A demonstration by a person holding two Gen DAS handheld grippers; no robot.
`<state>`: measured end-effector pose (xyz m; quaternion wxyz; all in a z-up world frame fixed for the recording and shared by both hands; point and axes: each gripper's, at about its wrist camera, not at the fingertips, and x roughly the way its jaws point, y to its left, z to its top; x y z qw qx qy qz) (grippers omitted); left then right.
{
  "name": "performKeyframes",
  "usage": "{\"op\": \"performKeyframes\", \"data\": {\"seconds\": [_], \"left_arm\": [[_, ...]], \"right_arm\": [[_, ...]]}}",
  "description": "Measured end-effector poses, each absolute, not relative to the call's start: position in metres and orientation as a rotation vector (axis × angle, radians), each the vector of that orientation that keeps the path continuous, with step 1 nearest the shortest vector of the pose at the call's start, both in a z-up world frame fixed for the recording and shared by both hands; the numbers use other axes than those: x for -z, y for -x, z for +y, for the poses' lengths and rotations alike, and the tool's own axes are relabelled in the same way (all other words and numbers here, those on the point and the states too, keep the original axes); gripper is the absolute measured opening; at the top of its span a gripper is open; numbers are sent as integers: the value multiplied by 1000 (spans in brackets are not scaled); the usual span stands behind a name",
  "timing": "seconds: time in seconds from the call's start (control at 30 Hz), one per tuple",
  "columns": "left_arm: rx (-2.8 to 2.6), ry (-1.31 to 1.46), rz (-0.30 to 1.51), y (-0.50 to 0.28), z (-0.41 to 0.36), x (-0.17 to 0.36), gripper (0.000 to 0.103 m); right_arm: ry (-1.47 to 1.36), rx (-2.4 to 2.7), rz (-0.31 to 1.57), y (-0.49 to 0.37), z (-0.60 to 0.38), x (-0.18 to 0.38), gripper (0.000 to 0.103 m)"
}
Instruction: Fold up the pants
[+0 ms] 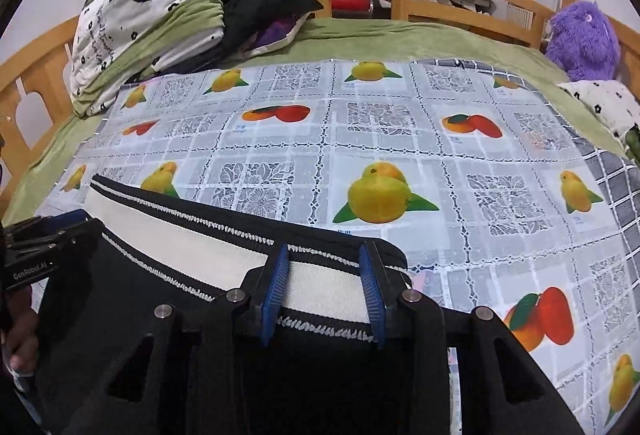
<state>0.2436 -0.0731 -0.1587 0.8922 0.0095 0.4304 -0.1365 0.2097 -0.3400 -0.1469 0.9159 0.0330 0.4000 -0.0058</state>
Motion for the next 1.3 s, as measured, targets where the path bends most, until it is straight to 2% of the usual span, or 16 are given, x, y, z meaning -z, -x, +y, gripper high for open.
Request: {"op": "performKeyframes", "data": {"seconds": [0.27, 0.33, 0.43, 0.83, 1.2, 1.27, 1.3], "left_arm": [[278, -11, 879, -242, -73, 160, 51], [278, -8, 879, -242, -73, 160, 51], [278, -10, 878, -242, -73, 160, 52], [298, 2, 886, -243, -72, 163, 57], [319, 18, 881, -240, -69, 153, 56], [342, 49, 862, -238, -64, 141, 56], [350, 64, 847, -238, -62, 133, 56]], "right_arm": [[-103, -25, 817, -210, -344, 148, 42], [-108, -58, 820, -211, -343, 148, 53], [-100, -89, 822, -211, -340, 148, 61], [-161, -154, 814, -209, -344, 150, 72], [-135, -170, 841, -212, -341, 148, 75], [-143, -177, 845, -211, -344, 141, 71], [-155, -169, 837, -209, -348, 133, 62]]}}
